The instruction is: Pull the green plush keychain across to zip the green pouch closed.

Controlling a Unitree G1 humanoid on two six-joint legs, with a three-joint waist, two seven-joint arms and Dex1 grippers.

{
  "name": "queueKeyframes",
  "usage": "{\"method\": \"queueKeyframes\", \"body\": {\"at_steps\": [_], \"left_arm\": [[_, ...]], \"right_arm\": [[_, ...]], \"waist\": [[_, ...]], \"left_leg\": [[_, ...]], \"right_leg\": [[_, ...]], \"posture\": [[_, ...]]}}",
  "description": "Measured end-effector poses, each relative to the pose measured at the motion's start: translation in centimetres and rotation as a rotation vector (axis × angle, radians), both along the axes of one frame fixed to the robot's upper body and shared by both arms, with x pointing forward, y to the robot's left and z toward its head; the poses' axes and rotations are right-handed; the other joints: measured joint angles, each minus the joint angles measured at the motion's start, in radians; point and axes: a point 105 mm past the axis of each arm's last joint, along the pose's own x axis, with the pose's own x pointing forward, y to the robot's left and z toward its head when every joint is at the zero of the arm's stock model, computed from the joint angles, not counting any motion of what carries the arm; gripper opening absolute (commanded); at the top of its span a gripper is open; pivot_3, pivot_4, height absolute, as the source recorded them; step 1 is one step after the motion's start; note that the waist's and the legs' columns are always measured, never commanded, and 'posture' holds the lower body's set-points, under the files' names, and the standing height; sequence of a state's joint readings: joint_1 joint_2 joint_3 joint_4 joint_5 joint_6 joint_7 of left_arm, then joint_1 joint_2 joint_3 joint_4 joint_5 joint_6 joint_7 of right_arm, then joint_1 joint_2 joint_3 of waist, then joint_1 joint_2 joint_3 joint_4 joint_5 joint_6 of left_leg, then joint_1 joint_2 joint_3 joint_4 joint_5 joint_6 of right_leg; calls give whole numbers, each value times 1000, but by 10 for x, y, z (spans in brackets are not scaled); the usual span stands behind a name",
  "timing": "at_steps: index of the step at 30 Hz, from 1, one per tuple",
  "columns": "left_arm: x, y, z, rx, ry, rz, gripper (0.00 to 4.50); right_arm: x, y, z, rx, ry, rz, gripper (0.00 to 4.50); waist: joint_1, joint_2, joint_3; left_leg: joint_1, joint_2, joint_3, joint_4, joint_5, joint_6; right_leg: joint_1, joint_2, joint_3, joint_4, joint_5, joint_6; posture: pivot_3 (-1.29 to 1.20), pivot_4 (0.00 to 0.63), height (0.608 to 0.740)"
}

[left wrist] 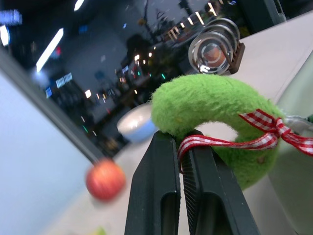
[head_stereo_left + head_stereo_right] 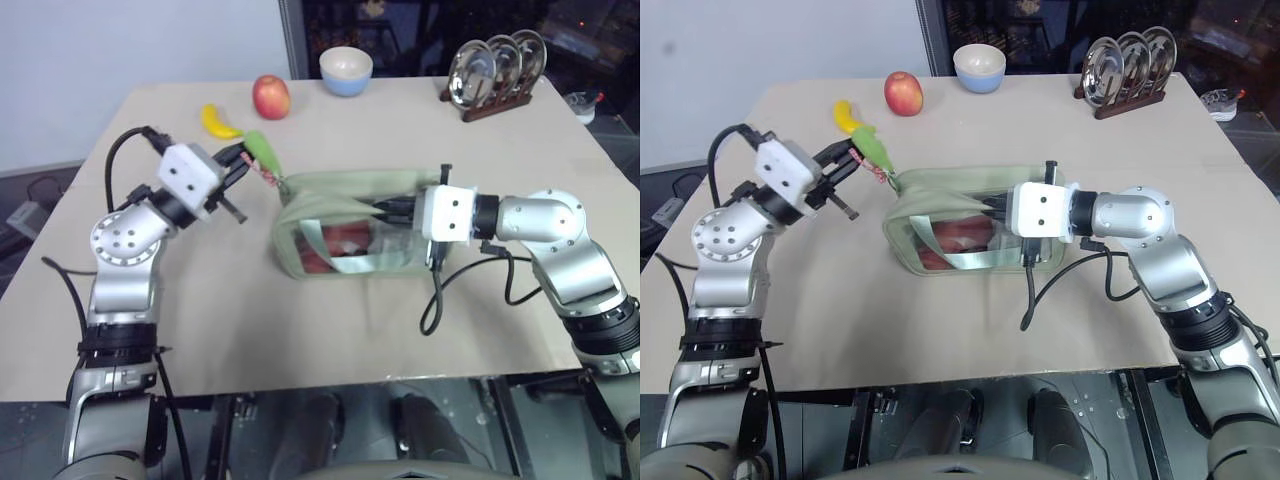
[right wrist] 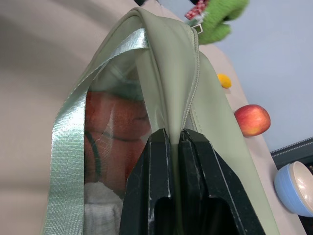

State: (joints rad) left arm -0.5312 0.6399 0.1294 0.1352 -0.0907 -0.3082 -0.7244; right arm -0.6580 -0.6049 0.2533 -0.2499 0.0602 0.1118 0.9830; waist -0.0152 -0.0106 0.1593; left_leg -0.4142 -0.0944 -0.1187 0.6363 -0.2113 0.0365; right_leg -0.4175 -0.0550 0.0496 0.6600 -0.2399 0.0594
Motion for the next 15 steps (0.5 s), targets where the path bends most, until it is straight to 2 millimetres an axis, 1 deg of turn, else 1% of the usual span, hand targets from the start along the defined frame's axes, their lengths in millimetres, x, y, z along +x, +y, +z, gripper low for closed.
{"method": "queueKeyframes", "body": {"at_steps": [2,3,4,6,7,8,9,10,12,14,15], "left_arm": [[3,-17,4,105,-46,-51,98],[2,-22,7,130,-58,-69,98],[1,-36,11,199,-90,-134,388],[-2,-49,14,259,-120,-202,1021],[-4,-54,13,293,-135,-239,1544],[-4,-56,12,307,-135,-253,1899],[-4,-57,9,317,-131,-267,2315],[-4,-54,7,315,-112,-287,2315],[-6,-50,8,299,-81,-307,2315],[-4,-38,13,238,5,-315,2315],[-4,-28,16,193,72,-318,2315]], "right_arm": [[2,1,0,3,-1,-2,0],[2,2,0,4,-2,-1,0],[2,3,0,5,-5,1,0],[2,6,0,7,-5,10,0],[2,7,0,8,-7,11,0],[2,7,0,7,-7,11,0],[2,7,0,7,-7,11,0],[2,8,0,8,-7,13,0],[2,9,0,9,-8,15,0],[1,10,-1,9,-8,15,0],[1,11,-1,9,-7,17,0]], "waist": [[1,0,0],[0,0,0],[1,0,0],[-3,0,0],[-6,0,0],[-6,0,0],[-8,0,0],[-11,0,0],[-14,0,0],[-21,0,0],[-25,0,0]], "left_leg": [[0,0,0,0,0,0],[0,0,0,0,0,0],[0,0,0,0,0,0],[0,0,1,0,0,0],[0,0,1,0,0,0],[0,0,1,0,0,0],[0,0,1,0,0,0],[0,0,1,0,0,0],[0,0,1,0,0,0],[0,0,1,1,0,0],[0,0,1,1,0,1]], "right_leg": [[0,0,0,1,0,0],[0,0,0,1,0,0],[0,0,0,1,0,0],[0,0,1,1,0,0],[-1,0,1,1,0,0],[-1,0,1,1,0,0],[-1,1,1,1,0,0],[-1,1,1,1,0,0],[-1,1,1,1,0,0],[-1,1,1,2,0,0],[-1,1,1,2,0,0]], "posture": [[0,150,740],[0,150,740],[0,150,740],[0,150,740],[0,150,740],[0,150,740],[0,150,740],[0,150,740],[0,150,740],[0,150,740],[0,150,740]]}}
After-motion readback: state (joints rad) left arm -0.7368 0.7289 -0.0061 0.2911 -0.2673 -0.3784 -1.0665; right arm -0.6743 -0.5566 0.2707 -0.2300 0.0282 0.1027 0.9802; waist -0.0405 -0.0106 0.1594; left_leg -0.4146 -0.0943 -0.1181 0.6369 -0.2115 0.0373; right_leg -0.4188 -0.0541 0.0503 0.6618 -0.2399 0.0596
